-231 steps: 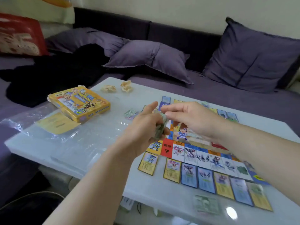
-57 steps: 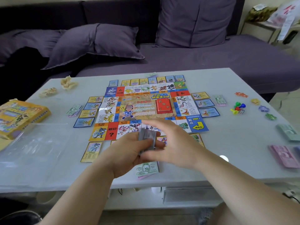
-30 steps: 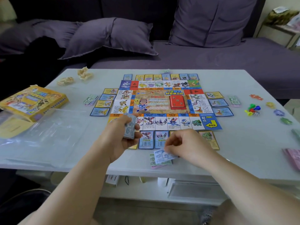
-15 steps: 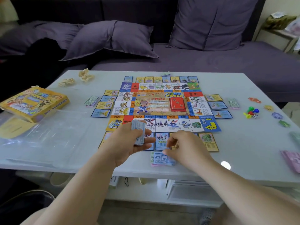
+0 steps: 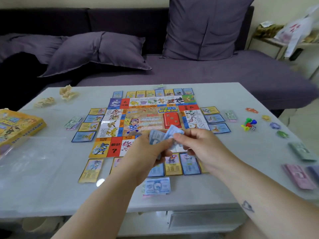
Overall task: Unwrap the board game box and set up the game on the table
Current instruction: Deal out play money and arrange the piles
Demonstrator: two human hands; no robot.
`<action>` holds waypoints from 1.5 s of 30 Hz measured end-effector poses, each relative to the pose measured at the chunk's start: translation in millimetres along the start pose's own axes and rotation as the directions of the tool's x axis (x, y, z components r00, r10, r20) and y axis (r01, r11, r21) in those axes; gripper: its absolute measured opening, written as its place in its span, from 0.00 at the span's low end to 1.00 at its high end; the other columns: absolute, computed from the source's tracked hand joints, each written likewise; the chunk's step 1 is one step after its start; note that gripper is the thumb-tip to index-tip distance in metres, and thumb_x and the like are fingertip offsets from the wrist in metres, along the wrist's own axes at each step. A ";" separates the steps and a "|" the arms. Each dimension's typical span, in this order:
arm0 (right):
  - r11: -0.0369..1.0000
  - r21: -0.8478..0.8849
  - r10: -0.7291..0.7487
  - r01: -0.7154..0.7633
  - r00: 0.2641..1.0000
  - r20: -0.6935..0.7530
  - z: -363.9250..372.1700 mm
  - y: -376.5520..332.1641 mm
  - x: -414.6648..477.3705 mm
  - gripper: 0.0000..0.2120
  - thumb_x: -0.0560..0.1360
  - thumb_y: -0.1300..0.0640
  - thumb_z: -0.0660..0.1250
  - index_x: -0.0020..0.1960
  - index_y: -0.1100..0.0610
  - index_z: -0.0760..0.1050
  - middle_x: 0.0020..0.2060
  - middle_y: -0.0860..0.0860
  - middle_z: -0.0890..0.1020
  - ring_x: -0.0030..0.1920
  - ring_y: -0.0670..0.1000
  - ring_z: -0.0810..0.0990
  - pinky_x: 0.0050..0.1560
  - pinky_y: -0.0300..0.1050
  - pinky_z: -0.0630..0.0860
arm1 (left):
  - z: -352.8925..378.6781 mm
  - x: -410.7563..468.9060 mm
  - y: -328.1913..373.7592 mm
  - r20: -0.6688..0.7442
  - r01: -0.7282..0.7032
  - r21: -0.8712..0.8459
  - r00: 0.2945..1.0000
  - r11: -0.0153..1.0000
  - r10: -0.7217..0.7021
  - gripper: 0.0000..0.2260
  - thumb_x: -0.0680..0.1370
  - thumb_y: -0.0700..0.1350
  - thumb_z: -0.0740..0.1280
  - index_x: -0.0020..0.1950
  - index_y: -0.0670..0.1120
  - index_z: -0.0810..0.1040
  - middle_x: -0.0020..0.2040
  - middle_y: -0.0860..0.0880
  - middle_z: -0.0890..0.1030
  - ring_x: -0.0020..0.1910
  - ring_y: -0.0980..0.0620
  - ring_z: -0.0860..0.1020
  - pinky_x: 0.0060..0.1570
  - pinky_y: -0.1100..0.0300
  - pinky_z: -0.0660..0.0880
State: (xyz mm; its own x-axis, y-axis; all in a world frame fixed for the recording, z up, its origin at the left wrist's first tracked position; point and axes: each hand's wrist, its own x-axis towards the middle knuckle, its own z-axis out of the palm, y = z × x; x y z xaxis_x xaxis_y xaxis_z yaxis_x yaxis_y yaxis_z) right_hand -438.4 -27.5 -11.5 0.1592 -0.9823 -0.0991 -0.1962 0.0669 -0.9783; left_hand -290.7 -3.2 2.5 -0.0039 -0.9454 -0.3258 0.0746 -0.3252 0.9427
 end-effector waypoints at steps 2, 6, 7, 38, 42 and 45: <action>1.000 0.013 0.023 -0.022 0.997 -0.078 -23.2 -2.2 17.7 0.07 0.75 0.57 0.68 0.38 0.52 0.79 0.24 0.41 0.77 0.26 0.38 0.73 0.33 0.37 0.66 | 13.6 18.0 8.4 0.001 0.016 -0.084 1.000 0.996 -0.016 0.05 0.76 0.41 0.68 0.51 0.44 0.76 0.35 0.48 0.78 0.27 0.57 0.75 0.32 0.64 0.74; 0.954 -0.297 -0.043 -0.041 0.961 -0.272 -86.8 3.3 62.4 0.07 0.77 0.59 0.65 0.43 0.60 0.79 0.31 0.50 0.77 0.32 0.48 0.73 0.35 0.41 0.67 | 49.6 58.2 25.9 0.039 0.116 -0.263 0.993 0.958 -0.110 0.04 0.79 0.42 0.65 0.51 0.42 0.74 0.38 0.47 0.75 0.30 0.54 0.74 0.28 0.65 0.75; 0.920 -0.387 -0.059 -0.064 0.952 -0.299 -103.0 4.0 71.6 0.07 0.77 0.60 0.64 0.43 0.61 0.78 0.33 0.52 0.76 0.34 0.50 0.72 0.35 0.41 0.68 | 59.1 66.9 30.8 0.066 0.154 -0.312 0.988 0.938 -0.140 0.06 0.80 0.42 0.63 0.52 0.40 0.74 0.39 0.46 0.75 0.32 0.53 0.74 0.28 0.64 0.75; 0.958 -0.285 0.002 -0.037 0.993 -0.121 -34.0 -29.1 288.4 0.01 0.75 0.60 0.69 0.45 0.57 0.77 0.37 0.52 0.80 0.29 0.44 0.70 0.28 0.35 0.66 | -37.7 234.2 69.6 -0.209 -0.137 -0.213 0.974 0.968 0.091 0.02 0.76 0.37 0.67 0.45 0.41 0.76 0.34 0.47 0.77 0.33 0.54 0.74 0.29 0.66 0.73; 0.931 -0.364 -0.109 -0.001 0.954 -0.280 -13.1 -21.7 347.1 0.16 0.75 0.62 0.67 0.63 0.58 0.73 0.58 0.55 0.78 0.43 0.50 0.74 0.43 0.39 0.70 | -65.1 251.5 70.2 -0.240 -0.141 -0.284 0.968 0.948 0.072 0.02 0.77 0.37 0.66 0.46 0.41 0.74 0.35 0.46 0.76 0.33 0.54 0.74 0.26 0.67 0.73; 0.893 -0.450 -0.141 -0.018 0.938 -0.317 7.9 -11.7 380.3 0.23 0.76 0.63 0.63 0.70 0.59 0.66 0.66 0.55 0.73 0.61 0.56 0.75 0.56 0.44 0.70 | -73.9 260.5 65.4 -0.210 -0.117 -0.319 0.976 0.940 0.051 0.02 0.77 0.36 0.66 0.45 0.41 0.75 0.33 0.46 0.75 0.31 0.54 0.73 0.28 0.66 0.73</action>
State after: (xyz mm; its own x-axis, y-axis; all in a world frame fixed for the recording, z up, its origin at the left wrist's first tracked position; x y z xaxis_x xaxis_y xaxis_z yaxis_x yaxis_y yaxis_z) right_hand -367.9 -400.4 -39.2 -0.1299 -0.9862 0.1026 -0.6138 -0.0012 -0.7895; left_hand -213.1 -269.2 -26.1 0.2091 -0.9353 -0.2853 0.3886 -0.1883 0.9020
